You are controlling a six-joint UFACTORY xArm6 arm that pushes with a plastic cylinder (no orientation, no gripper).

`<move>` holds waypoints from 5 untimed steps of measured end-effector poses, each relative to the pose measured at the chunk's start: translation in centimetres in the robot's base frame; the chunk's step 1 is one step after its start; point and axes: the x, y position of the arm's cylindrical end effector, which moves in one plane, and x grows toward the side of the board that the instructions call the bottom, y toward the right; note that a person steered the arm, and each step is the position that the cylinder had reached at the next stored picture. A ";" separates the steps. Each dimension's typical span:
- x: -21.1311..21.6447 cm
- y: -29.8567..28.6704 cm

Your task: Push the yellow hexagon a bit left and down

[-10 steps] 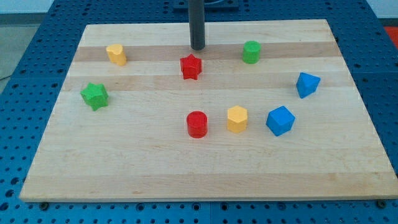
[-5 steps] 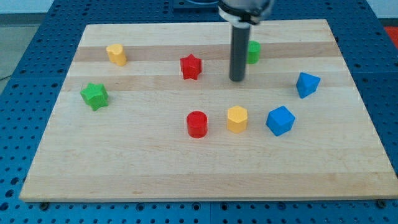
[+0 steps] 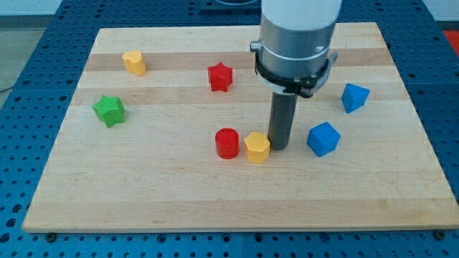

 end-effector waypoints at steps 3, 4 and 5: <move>1.9 -2.3; 1.4 -2.8; 0.7 -6.6</move>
